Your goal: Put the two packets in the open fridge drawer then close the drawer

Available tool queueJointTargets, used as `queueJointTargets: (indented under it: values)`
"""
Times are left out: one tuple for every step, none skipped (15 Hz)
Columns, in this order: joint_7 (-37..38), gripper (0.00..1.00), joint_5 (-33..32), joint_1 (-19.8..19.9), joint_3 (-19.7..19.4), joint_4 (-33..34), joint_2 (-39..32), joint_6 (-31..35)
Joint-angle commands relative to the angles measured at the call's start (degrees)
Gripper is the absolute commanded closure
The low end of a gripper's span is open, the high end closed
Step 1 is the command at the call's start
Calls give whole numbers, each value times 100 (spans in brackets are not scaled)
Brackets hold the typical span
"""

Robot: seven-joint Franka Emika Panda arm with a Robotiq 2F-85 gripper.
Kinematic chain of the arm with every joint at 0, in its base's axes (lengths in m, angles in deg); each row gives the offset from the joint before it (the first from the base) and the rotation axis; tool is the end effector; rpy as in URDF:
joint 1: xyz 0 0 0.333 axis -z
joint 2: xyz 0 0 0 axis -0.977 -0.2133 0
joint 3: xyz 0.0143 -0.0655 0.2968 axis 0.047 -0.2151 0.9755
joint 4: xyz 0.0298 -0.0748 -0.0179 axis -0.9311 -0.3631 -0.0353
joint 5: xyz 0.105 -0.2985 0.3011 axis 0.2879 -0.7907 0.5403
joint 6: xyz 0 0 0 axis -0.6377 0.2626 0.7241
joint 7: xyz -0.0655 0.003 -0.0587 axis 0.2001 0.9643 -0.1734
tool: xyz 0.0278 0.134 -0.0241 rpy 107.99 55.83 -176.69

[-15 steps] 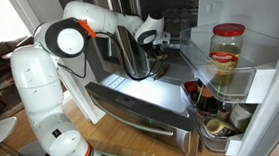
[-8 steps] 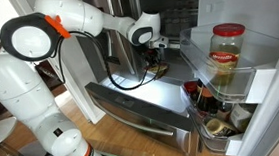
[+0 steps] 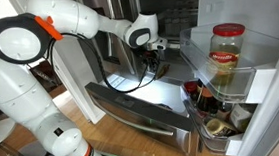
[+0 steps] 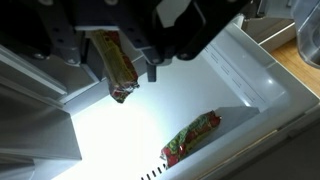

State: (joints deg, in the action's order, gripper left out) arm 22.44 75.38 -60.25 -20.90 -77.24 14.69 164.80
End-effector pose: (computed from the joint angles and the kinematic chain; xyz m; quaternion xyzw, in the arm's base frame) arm 0.5231 -0.2767 0.3724 -0.9179 0.3777 -0.0846 0.0877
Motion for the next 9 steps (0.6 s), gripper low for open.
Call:
queueJointTargets:
  values:
    - [-687,19,273,-114,-144,-71,-201,788]
    - [-849,10,271,-111,-156,-13,-325,950]
    - [-1018,4,353,-106,-158,39,-438,1012]
    - [-1247,0,438,-104,-149,74,-566,1119]
    - [-1393,0,475,-100,-133,99,-666,1187]
    - [-1624,0,622,-86,-109,137,-787,1195]
    - [-1852,0,773,-70,-75,180,-902,1198]
    - [-2074,0,920,-42,-44,234,-1018,1174]
    - [-2318,0,1048,-9,-11,288,-1134,1158]
